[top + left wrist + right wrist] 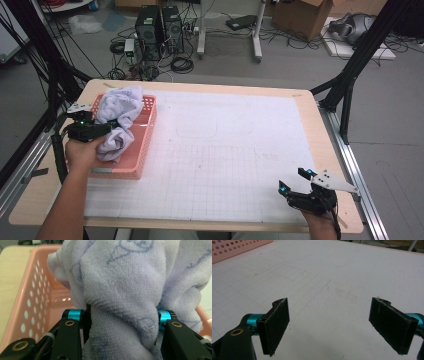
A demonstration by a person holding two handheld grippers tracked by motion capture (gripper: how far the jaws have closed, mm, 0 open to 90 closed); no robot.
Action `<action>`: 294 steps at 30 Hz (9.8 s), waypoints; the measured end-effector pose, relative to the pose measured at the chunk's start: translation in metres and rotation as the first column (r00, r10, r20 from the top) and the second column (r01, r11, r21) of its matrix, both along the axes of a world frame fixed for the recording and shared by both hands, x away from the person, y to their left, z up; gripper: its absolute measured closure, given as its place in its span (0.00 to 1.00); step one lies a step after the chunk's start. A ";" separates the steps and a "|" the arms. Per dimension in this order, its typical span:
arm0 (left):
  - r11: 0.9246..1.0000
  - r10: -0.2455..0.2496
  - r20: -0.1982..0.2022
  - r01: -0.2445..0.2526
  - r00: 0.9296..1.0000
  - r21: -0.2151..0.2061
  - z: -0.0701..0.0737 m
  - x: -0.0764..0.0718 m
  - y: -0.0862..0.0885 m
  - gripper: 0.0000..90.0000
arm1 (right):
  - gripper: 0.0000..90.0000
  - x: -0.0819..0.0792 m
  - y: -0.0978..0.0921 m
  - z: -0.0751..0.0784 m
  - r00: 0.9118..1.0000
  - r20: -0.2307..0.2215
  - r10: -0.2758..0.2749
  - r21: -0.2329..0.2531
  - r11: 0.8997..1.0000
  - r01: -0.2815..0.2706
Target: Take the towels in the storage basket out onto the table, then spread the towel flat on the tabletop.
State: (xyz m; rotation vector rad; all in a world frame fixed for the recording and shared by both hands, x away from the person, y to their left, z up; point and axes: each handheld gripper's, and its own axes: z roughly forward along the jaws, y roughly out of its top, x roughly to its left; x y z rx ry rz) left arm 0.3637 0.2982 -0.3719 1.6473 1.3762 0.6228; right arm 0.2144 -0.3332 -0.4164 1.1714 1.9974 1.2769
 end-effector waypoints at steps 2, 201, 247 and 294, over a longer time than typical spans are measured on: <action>1.000 -0.013 0.029 0.014 0.999 -0.011 0.002 -0.003 0.000 0.61 | 0.17 0.000 0.000 0.000 1.000 0.000 0.001 0.002 1.000 -0.001; 0.789 -0.588 0.141 0.603 0.796 -0.119 -0.072 -0.082 -0.194 0.43 | 0.53 0.066 0.035 0.033 0.983 -0.050 0.179 -0.063 0.981 -0.182; 0.822 -0.567 0.138 0.569 0.812 0.028 0.012 0.019 -0.252 0.88 | 0.95 0.139 0.040 0.058 0.986 -0.025 0.168 -0.041 0.985 -0.168; 0.811 -0.584 0.102 0.585 0.805 0.028 -0.045 -0.031 -0.243 0.40 | 0.46 0.094 -0.001 0.000 0.984 -0.073 0.165 -0.031 0.985 -0.168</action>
